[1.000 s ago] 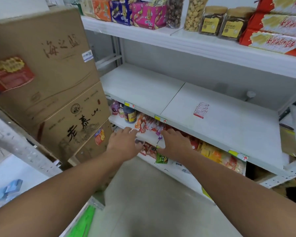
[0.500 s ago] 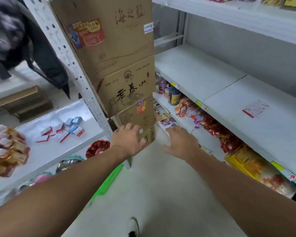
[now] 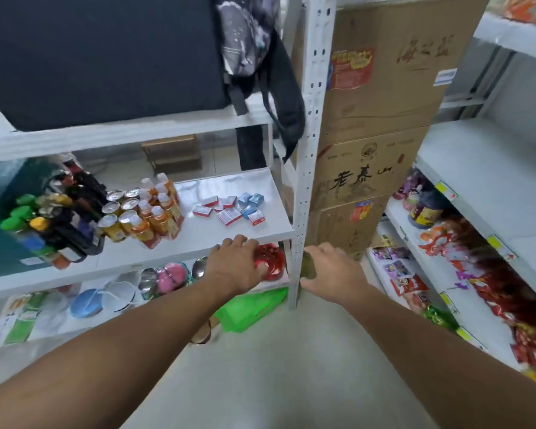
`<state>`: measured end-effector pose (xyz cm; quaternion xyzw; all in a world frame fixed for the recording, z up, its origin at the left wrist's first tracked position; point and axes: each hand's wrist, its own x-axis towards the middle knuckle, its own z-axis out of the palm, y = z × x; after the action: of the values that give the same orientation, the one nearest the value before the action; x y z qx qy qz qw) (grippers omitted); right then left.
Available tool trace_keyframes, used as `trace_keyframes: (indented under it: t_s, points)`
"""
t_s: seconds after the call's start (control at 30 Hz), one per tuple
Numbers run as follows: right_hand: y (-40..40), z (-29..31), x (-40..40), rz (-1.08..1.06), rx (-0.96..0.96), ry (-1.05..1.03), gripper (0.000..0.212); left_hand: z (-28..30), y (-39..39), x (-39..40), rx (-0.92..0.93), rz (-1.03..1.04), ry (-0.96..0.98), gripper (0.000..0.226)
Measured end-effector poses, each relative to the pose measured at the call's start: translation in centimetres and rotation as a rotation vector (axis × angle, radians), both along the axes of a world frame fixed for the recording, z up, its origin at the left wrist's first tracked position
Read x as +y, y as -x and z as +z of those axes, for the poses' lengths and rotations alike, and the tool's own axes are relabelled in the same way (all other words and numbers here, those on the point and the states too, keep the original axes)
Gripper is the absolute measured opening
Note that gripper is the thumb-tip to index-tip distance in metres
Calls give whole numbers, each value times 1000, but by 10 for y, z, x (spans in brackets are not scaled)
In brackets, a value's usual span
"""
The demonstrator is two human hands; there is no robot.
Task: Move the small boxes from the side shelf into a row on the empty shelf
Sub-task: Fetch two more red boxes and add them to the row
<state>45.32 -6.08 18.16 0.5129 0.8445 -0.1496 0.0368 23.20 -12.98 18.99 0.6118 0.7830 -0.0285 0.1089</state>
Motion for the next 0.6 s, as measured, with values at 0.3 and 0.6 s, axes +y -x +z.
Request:
trace_keyframes:
  t_s: [0.3, 0.6]
  points:
    - [138, -5, -22, 104, -33, 2, 70, -19, 135, -39, -19, 86, 26, 69]
    - [214, -22, -22, 126, -82, 41, 71, -42, 204, -41, -51, 85, 55, 68]
